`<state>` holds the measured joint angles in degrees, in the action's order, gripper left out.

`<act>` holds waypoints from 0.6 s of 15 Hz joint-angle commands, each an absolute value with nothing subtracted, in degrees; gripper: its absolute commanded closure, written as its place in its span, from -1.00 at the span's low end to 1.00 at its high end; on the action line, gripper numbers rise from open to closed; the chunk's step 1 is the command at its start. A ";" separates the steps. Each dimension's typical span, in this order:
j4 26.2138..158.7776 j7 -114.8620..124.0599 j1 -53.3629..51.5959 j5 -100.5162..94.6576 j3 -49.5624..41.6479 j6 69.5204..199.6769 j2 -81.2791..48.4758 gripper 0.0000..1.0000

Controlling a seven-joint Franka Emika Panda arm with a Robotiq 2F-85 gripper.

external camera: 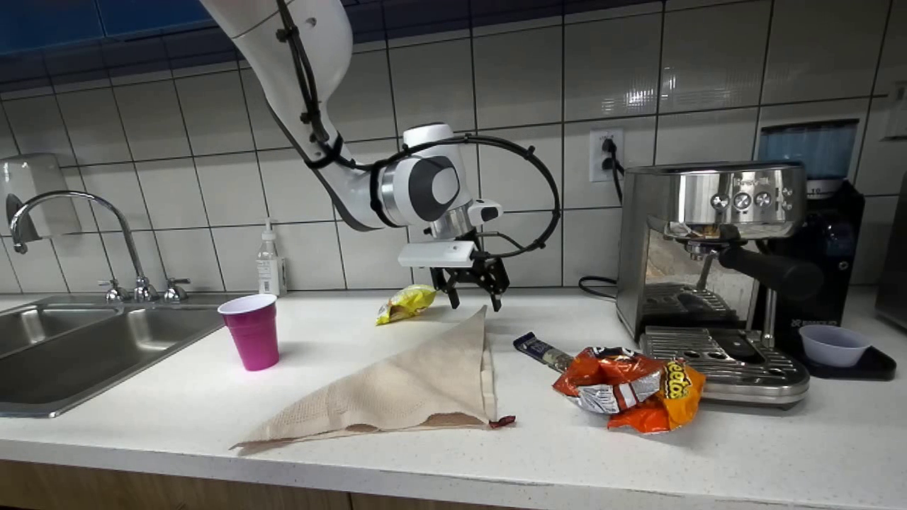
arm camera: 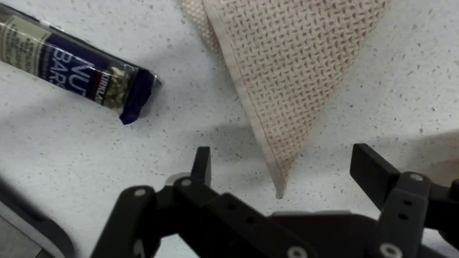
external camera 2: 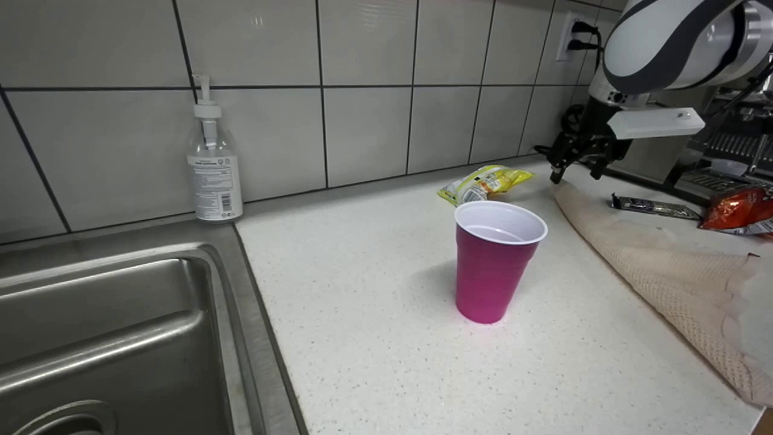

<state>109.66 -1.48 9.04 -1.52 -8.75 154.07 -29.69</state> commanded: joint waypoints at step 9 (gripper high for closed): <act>100.72 -1.08 10.22 -0.42 -7.68 151.97 -36.05 -1.00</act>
<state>104.04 -1.45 9.25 -1.31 -8.30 153.97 -34.57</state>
